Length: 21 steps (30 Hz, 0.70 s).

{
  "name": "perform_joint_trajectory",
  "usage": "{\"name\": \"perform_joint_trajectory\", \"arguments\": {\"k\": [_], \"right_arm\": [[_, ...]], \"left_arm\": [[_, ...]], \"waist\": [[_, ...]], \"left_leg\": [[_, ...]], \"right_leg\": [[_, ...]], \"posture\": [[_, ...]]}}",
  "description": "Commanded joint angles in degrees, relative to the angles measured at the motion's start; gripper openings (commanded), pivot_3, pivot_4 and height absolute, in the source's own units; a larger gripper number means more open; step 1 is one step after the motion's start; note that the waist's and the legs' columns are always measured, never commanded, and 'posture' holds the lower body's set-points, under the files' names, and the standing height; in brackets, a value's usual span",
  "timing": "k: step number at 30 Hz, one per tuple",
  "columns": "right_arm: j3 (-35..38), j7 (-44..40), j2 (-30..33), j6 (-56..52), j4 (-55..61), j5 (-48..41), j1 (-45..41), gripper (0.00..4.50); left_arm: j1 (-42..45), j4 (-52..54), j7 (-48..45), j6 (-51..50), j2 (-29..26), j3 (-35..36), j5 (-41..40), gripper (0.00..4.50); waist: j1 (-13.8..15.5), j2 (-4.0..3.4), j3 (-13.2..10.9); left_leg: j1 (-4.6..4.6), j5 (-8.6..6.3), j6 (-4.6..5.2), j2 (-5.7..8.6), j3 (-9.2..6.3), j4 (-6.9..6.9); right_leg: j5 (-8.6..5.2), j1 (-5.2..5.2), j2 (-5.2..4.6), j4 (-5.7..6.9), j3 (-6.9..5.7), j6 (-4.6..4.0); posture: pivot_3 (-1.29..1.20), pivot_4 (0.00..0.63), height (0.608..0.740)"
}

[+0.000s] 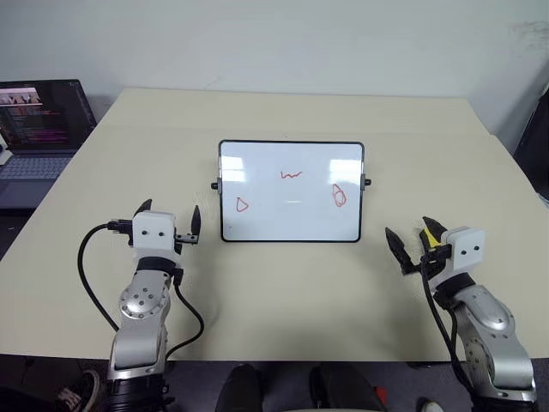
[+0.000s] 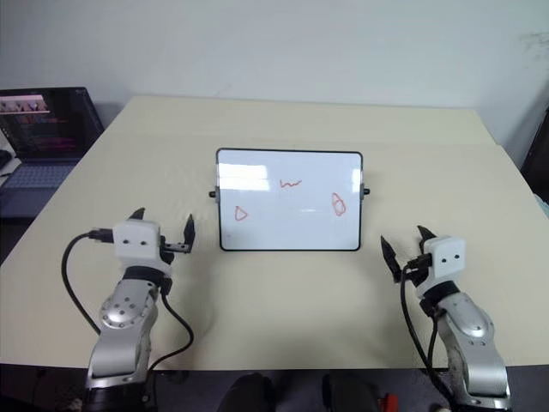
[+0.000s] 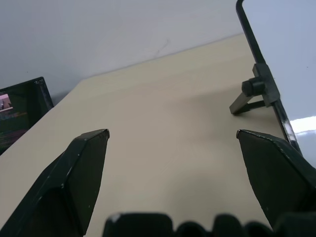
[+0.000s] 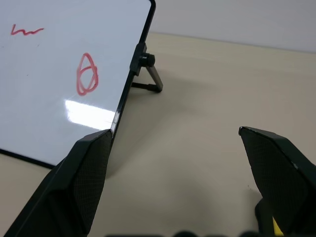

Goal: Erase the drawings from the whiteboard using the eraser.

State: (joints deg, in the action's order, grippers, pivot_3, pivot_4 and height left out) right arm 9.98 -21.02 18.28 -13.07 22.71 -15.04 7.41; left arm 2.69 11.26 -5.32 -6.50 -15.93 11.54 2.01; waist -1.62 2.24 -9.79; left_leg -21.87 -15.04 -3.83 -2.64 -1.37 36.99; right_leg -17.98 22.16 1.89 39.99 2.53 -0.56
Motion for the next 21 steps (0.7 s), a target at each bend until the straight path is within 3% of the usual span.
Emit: {"name": "perform_joint_trajectory", "arguments": {"k": [1, 8, 14, 17, 21], "right_arm": [[0.99, 0.17, 1.03, -1.47, 3.10, -1.19, -0.74, 4.46], [0.97, 2.43, 0.93, -2.23, 3.14, 0.34, -2.75, 4.46], [1.66, 5.05, 0.22, -10.51, 6.39, -3.77, -5.05, 4.46], [0.80, 4.71, -1.48, -14.97, 8.74, -9.17, -6.14, 4.46], [0.57, 6.10, -0.99, -17.10, 12.71, -9.30, -7.15, 4.46]], "left_arm": [[0.40, 0.94, -0.22, 0.46, 0.42, -0.90, -0.32, 4.50], [0.46, 1.09, -0.37, -0.04, 0.48, -0.70, -0.60, 4.50], [-0.76, 2.06, -4.52, -0.12, -2.16, 0.98, -3.49, 4.50], [-0.25, 2.92, -8.17, 0.70, -4.30, 1.43, -5.98, 4.50], [2.17, 5.64, -15.82, -3.18, -8.32, 1.89, -13.28, 4.50]], "waist": [[-0.08, 0.00, 0.00], [-0.01, 0.00, 0.00], [-0.10, -0.01, 0.00], [-0.07, -0.02, -0.01], [-0.06, -0.05, -0.03]], "left_leg": [[0.01, 0.00, 0.00, 0.00, 0.00, 0.01], [0.00, 0.01, 0.00, 0.01, 0.03, 0.01], [0.01, 0.00, 0.00, 0.00, 0.01, 0.00], [0.01, 0.01, 0.00, -0.01, 0.01, 0.00], [-0.01, 0.01, 0.00, -0.03, 0.01, 0.00]], "right_leg": [[0.00, 0.00, 0.00, 0.01, 0.01, 0.00], [0.00, -0.01, 0.02, 0.01, -0.05, 0.02], [0.00, 0.00, 0.01, 0.00, 0.04, 0.01], [0.00, 0.00, 0.03, 0.01, -0.03, 0.01], [0.00, 0.01, 0.05, 0.01, -0.04, 0.01]], "posture": [[0.00, 0.150, 0.740], [0.00, 0.150, 0.740], [0.00, 0.150, 0.740], [0.00, 0.150, 0.740], [0.00, 0.150, 0.740]]}}
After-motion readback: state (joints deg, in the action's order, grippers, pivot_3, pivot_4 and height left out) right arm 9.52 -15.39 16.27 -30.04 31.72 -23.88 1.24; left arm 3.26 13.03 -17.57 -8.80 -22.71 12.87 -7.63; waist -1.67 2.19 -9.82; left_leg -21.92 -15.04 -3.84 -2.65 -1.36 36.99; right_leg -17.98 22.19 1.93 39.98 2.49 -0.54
